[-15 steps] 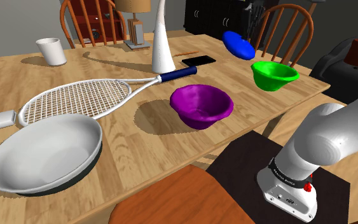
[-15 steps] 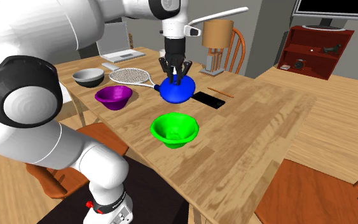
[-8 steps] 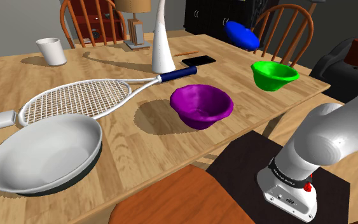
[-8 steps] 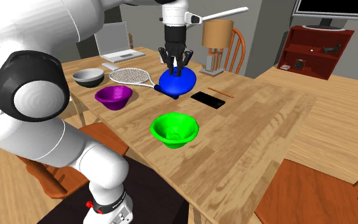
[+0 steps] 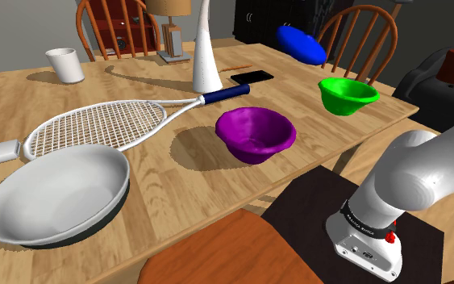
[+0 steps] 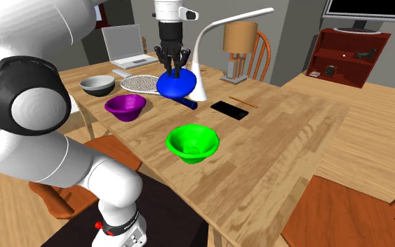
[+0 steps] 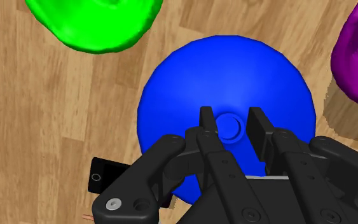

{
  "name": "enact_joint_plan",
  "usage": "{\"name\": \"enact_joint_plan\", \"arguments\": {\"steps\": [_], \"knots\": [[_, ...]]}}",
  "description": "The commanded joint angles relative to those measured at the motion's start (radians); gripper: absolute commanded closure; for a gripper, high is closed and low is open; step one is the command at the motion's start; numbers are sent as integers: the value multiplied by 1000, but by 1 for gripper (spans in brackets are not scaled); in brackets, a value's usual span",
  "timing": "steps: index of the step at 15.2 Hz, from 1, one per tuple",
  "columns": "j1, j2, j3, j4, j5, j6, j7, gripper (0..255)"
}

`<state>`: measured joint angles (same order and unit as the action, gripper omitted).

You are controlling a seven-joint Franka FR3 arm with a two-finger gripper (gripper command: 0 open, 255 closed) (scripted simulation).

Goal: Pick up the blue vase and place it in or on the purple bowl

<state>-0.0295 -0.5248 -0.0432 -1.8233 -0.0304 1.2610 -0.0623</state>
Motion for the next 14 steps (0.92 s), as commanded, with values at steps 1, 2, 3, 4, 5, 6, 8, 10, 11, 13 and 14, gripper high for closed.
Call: {"name": "enact_joint_plan", "arguments": {"steps": [1, 2, 3, 4, 5, 6, 8, 10, 11, 13, 14], "knots": [[11, -13, 41, 10, 23, -25, 54, 255], [16, -18, 61, 12, 35, -31, 79, 255], [21, -23, 80, 14, 47, -37, 105, 255], [26, -26, 100, 18, 59, -44, 130, 255], [31, -28, 120, 22, 71, -49, 156, 255], [36, -28, 139, 28, 83, -55, 182, 255], [45, -27, 180, 42, 107, -66, 234, 255], [54, -21, 220, 61, 131, -75, 287, 255], [58, -17, 241, 72, 143, -80, 314, 255], [66, -5, 283, 98, 165, -88, 368, 255], [69, 3, 304, 112, 176, -92, 396, 255]]}}
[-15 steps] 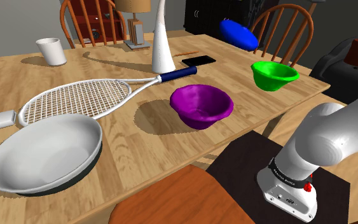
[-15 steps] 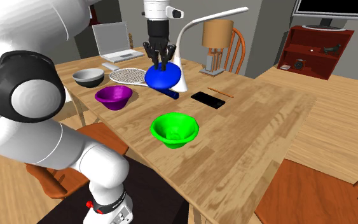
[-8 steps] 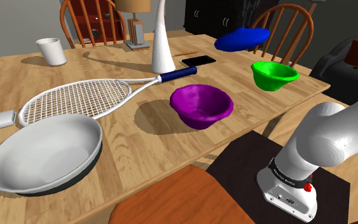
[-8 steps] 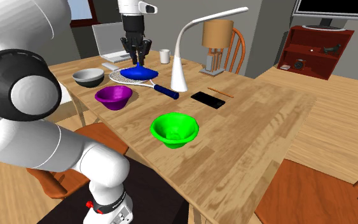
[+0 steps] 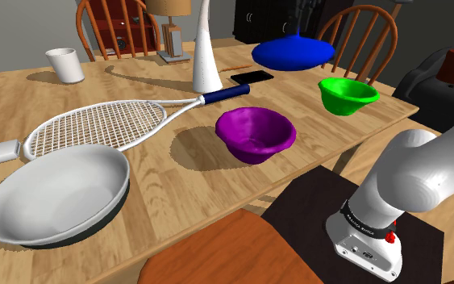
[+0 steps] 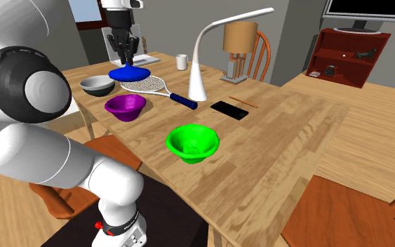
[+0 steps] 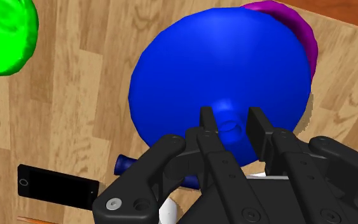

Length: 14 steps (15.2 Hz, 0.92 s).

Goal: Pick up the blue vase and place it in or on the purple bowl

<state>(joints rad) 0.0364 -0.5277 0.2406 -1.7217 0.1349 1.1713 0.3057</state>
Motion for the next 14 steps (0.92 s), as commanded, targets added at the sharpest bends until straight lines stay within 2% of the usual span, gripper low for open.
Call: {"name": "enact_joint_plan", "arguments": {"steps": [1, 5, 14], "knots": [[7, 15, 42, 26, 21, -5, 56, 255], [19, 59, 126, 94, 54, -16, 164, 255], [29, -21, 121, -104, 69, 102, 140, 255]]}}
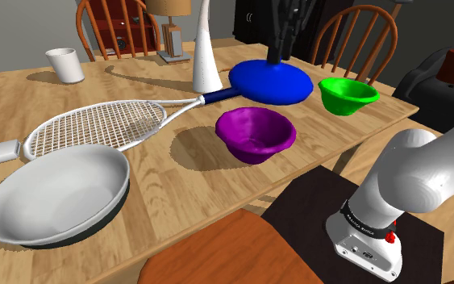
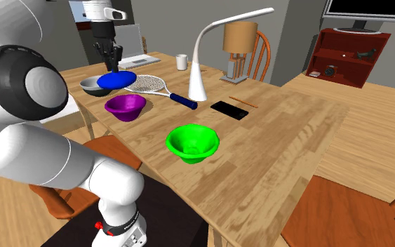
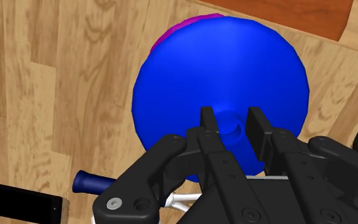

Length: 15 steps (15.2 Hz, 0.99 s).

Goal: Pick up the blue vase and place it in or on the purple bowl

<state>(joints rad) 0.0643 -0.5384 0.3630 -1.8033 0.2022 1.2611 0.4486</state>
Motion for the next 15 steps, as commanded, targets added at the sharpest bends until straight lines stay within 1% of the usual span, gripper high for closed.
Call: {"name": "enact_joint_plan", "arguments": {"steps": [1, 12, 15], "knots": [[3, -17, -1, -42, 4, 25, -5, 255], [16, -89, 8, -255, 24, 169, -25, 255], [16, -89, 8, -255, 24, 169, -25, 255]]}}
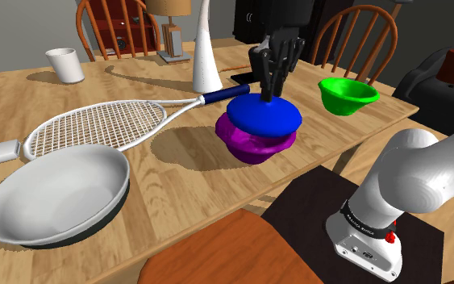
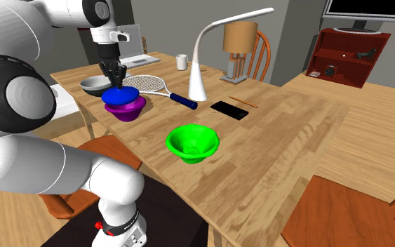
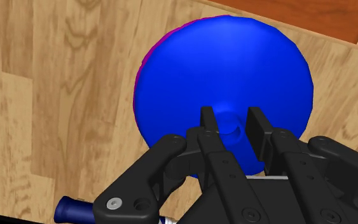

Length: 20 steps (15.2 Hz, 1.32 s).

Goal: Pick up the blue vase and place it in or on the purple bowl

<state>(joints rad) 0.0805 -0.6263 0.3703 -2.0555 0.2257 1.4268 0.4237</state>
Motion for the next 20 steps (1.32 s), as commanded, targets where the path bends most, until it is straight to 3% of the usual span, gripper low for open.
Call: {"name": "enact_joint_plan", "arguments": {"steps": [1, 5, 6, 11, 15, 20], "knots": [[0, -1, 0, -3, 0, 3, 0, 255], [0, -1, 0, -3, 0, 3, 0, 255], [0, -1, 0, -3, 0, 3, 0, 0], [0, -1, 0, -3, 0, 3, 0, 0], [-12, 61, -7, 174, -18, -113, 16, 0], [-12, 61, -7, 174, -18, -113, 16, 0]]}}
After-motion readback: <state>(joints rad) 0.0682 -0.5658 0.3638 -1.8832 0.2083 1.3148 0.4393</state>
